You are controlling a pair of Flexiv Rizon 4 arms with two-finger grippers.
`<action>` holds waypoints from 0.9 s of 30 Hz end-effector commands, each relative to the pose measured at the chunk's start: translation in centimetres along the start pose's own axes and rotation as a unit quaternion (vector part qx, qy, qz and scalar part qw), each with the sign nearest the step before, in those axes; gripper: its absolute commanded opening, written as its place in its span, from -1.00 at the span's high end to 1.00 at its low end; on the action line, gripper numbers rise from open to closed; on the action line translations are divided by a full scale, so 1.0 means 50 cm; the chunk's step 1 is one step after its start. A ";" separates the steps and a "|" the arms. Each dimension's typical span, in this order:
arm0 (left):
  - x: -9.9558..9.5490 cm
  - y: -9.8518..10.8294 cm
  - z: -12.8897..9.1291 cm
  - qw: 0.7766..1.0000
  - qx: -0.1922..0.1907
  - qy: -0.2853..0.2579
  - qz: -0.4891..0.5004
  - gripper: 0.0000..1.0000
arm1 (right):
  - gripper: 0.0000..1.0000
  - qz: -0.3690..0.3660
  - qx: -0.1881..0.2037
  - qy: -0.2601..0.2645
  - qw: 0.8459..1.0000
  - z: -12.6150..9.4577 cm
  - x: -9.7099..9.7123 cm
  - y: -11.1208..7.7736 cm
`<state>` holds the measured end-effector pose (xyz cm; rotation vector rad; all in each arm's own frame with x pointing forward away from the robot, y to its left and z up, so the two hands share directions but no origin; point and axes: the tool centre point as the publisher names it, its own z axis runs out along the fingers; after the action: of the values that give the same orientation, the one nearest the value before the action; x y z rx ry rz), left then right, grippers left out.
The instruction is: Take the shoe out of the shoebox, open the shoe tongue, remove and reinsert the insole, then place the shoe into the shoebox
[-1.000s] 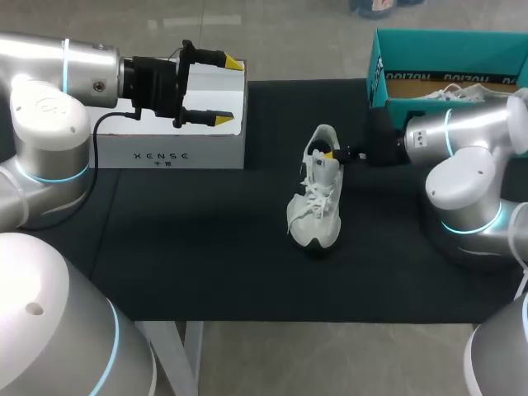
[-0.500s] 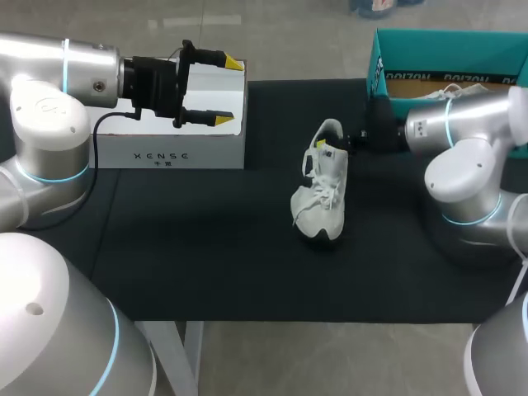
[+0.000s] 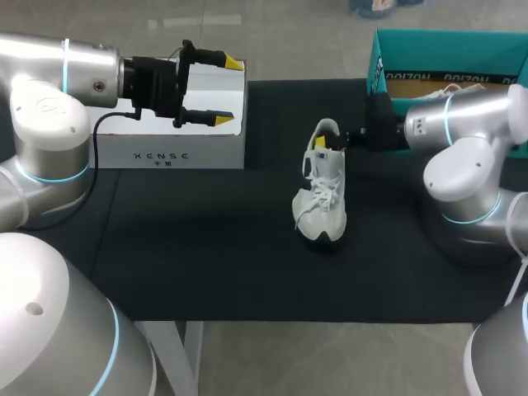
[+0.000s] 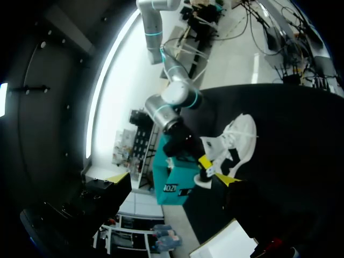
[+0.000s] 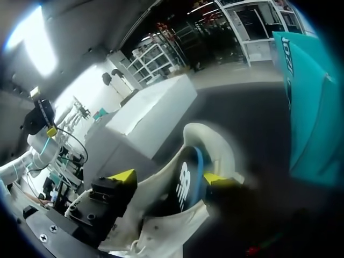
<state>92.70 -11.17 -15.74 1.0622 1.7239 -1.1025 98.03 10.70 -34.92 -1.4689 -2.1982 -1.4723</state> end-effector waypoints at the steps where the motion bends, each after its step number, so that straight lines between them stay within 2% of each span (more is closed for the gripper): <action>1: -0.001 -0.002 -0.002 1.000 -0.001 0.002 0.000 -1.00 | 1.00 0.004 0.003 -0.004 1.000 0.012 0.002 -0.013; 12: -0.001 -0.002 -0.002 1.000 -0.001 0.002 0.000 -1.00 | 1.00 0.012 0.017 0.002 1.000 0.021 0.009 -0.036; 13: -0.001 -0.002 -0.002 1.000 -0.001 0.002 0.000 -1.00 | 0.58 0.012 0.017 0.002 1.000 0.019 0.009 -0.035; 15: -0.001 -0.002 -0.002 1.000 -0.001 0.002 0.000 -1.00 | 0.41 0.010 0.016 0.000 1.000 0.017 0.007 -0.032; 19: -0.001 -0.002 -0.002 1.000 -0.001 0.002 0.000 -1.00 | 0.24 0.008 0.014 -0.002 1.000 0.012 0.005 -0.026; 20: -0.001 -0.002 -0.002 1.000 -0.001 0.002 0.000 -1.00 | 0.13 0.008 0.012 -0.002 1.000 0.011 0.005 -0.024; 21: -0.001 -0.002 -0.002 1.000 -0.001 0.002 0.000 -1.00 | 0.15 0.008 0.012 -0.002 1.000 0.011 0.005 -0.024; 22: -0.001 -0.002 -0.002 1.000 -0.001 0.002 0.000 -1.00 | 0.42 0.007 0.012 -0.003 1.000 0.011 0.005 -0.024; 23: -0.001 -0.002 -0.002 1.000 -0.001 0.002 0.000 -1.00 | 0.84 0.006 0.012 -0.003 1.000 0.011 0.004 -0.023; 24: -0.001 -0.002 -0.002 1.000 -0.001 0.002 0.000 -1.00 | 1.00 0.006 0.012 -0.003 1.000 0.012 0.004 -0.023; 27: -0.001 -0.002 -0.002 1.000 -0.001 0.002 0.000 -1.00 | 1.00 0.007 0.013 -0.003 1.000 0.014 0.003 -0.025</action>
<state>92.70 -11.17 -15.74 1.0622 1.7240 -1.1025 97.18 10.97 -35.81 -1.4743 -2.1956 -1.4375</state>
